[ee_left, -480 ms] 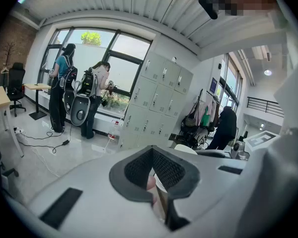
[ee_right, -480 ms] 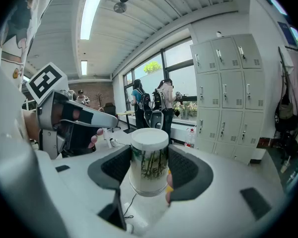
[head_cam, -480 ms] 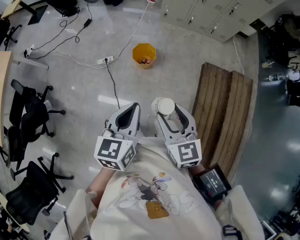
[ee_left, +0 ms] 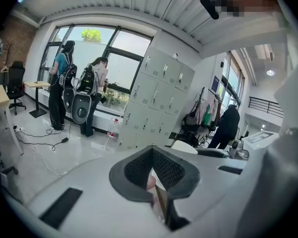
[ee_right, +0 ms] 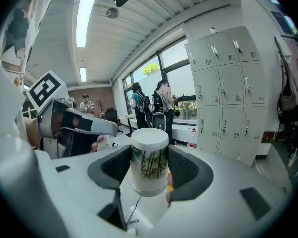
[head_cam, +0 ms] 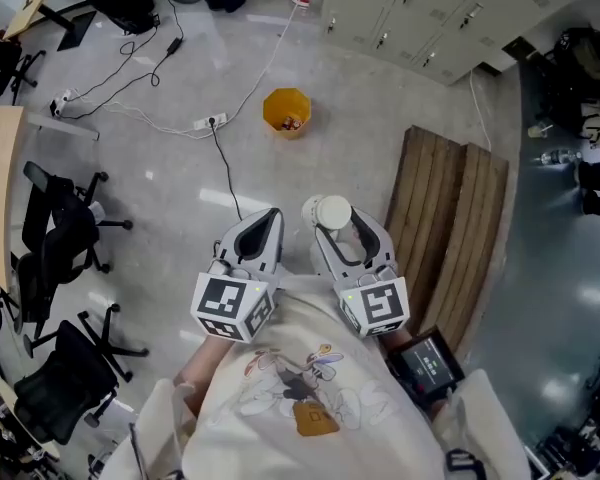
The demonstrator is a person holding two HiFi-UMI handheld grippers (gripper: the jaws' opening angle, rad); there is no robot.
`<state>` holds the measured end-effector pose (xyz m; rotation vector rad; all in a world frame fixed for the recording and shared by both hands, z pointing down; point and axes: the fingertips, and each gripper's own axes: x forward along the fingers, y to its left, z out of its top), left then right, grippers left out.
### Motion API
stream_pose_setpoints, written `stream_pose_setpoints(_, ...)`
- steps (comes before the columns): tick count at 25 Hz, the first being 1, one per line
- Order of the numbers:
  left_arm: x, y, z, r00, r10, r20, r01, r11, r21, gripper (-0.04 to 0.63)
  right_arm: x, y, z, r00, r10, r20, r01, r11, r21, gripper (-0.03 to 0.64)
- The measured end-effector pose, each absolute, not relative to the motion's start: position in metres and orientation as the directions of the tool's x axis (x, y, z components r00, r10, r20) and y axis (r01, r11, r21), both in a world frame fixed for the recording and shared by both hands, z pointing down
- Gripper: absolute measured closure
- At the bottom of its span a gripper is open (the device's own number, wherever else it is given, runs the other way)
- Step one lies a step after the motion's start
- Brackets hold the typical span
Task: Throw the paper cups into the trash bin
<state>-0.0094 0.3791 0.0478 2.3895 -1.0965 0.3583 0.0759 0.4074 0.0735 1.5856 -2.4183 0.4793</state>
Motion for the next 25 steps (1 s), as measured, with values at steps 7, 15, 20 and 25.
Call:
stream_pose_setpoints(7,0.02,0.365,0.054,0.617,-0.66,0.429,-0.787,-0.539,0.301,0.589,0.11,0.384,0.065,-0.444,-0.848,0.287,-0.895,0.412,-0.169,0.374)
stream_pose_setpoints(15,0.021,0.339,0.076,0.54,-0.696,0.473,-0.842,-0.445,0.306,0.589,0.129,0.337,0.088,-0.489,-0.816,0.309,-0.872,0.446,-0.204,0.374)
stream_pose_setpoints(20,0.006,0.292,0.095,0.541,-0.672,0.506,-0.841,-0.41,0.354,0.589,0.121,0.29,0.096,-0.474,-0.811,0.344,-0.88,0.439,-0.178,0.374)
stream_pose_setpoints(25,-0.023,0.215,0.103,0.58,-0.642,0.501,-0.814,-0.431,0.389,0.589,0.086,0.218,0.1,-0.45,-0.81,0.375,-0.892,0.431,-0.139,0.374)
